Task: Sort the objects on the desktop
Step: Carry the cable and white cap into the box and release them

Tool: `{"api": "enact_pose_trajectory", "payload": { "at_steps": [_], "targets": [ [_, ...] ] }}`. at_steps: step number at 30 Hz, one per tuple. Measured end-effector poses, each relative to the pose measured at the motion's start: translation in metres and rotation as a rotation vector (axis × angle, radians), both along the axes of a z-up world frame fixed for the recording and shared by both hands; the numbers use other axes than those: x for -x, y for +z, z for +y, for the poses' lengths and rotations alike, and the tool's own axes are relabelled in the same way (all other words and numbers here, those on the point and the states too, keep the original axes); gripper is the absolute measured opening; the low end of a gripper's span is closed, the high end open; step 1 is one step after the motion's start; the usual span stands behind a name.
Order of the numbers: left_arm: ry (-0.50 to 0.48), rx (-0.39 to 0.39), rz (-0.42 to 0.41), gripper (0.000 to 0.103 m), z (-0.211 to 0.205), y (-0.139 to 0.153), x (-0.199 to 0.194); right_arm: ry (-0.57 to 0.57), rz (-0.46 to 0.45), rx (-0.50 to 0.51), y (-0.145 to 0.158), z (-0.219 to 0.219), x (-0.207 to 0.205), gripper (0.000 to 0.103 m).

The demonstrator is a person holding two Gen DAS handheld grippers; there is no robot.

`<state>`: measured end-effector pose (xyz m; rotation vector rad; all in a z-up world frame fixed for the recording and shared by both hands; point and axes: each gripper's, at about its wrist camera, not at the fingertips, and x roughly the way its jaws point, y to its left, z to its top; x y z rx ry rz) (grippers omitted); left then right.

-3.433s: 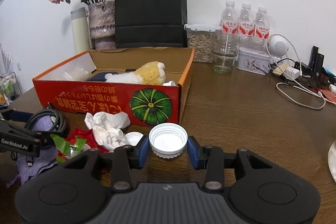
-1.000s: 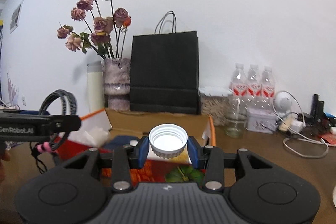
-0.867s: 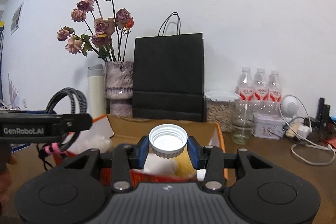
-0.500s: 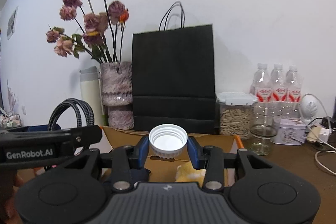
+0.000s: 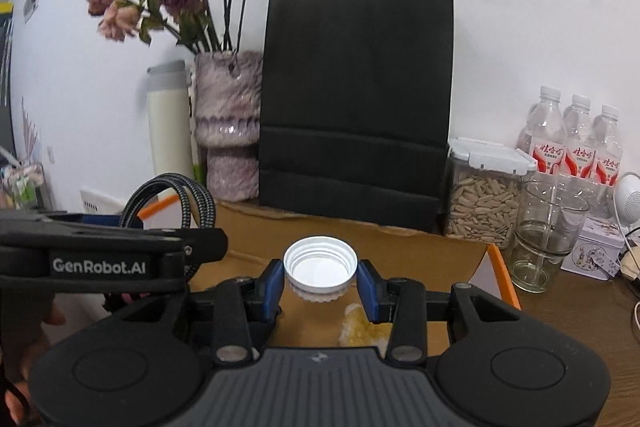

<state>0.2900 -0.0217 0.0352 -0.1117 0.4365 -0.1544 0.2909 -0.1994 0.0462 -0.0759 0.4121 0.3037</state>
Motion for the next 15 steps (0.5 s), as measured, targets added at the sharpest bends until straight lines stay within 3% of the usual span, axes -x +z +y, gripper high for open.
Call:
{"api": "enact_pose_trajectory", "payload": {
  "at_steps": [6, 7, 8, 9, 10, 15],
  "targets": [
    [-0.003, -0.037, -0.026, 0.092, -0.005, -0.001, 0.005, -0.006, -0.005, 0.011, -0.001, -0.001, 0.004, 0.039],
    [-0.003, -0.038, -0.027, 0.092, -0.006, -0.001, 0.006, -0.007, -0.010, 0.014, -0.001, 0.000, 0.005, 0.042],
    [0.001, -0.041, -0.031, 0.093, -0.006, -0.001, 0.007, -0.010, -0.017, 0.014, -0.001, 0.000, 0.007, 0.050],
    [0.007, -0.048, -0.042, 0.097, -0.007, -0.001, 0.009, -0.014, -0.026, 0.011, -0.001, -0.001, 0.008, 0.074],
    [0.018, -0.053, -0.062, 0.101, -0.007, 0.000, 0.012, -0.025, -0.043, 0.009, 0.000, -0.002, 0.011, 0.092],
    [0.034, -0.047, -0.151, 0.103, -0.009, 0.004, 0.026, -0.037, -0.089, -0.011, 0.005, -0.005, 0.019, 0.103]
  ]
}}
